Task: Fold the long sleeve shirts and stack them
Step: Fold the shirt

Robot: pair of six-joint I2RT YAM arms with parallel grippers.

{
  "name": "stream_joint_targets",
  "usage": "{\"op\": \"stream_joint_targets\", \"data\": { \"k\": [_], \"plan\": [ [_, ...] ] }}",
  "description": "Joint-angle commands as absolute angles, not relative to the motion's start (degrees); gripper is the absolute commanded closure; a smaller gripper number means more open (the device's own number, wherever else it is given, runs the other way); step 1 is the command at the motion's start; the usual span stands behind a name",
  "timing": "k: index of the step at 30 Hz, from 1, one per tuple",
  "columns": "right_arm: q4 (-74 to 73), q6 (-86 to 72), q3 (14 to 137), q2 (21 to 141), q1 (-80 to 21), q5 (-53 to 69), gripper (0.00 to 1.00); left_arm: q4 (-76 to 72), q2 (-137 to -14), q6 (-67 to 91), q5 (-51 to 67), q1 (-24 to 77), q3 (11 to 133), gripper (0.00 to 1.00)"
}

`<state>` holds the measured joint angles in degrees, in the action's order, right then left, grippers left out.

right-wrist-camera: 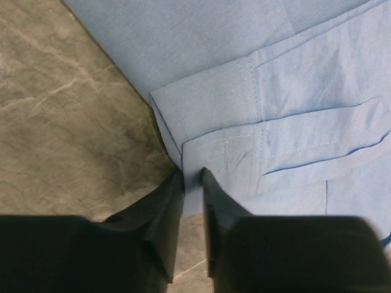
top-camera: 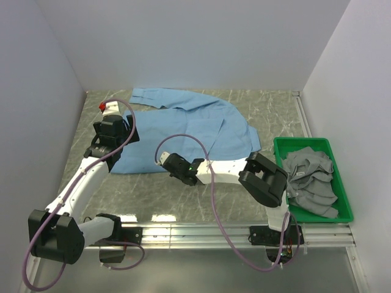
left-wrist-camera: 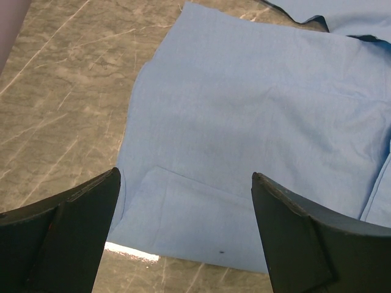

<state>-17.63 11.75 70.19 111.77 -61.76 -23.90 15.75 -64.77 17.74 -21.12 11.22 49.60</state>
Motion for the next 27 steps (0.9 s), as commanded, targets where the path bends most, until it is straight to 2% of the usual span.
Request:
{"op": "stream_joint_targets", "data": {
  "k": [1,8,18,27],
  "plan": [
    [-18.72,11.60,71.01,111.63,-61.79,-24.35,0.83,13.97,-64.86,17.84,-21.97,11.25,49.83,0.06],
    [-19.77,11.16,71.80,109.08,-61.87,-24.43,1.00,13.97,-64.69,17.84,-22.06,11.25,49.75,0.06],
    [-26.18,10.46,79.88,100.64,-59.69,-20.23,1.00,14.15,-64.16,18.28,-22.85,11.25,49.66,0.06],
    [-33.31,1.94,95.79,102.65,-57.74,-12.05,1.00,15.55,-62.84,21.44,-30.05,11.25,50.19,0.04]
  ]
}}
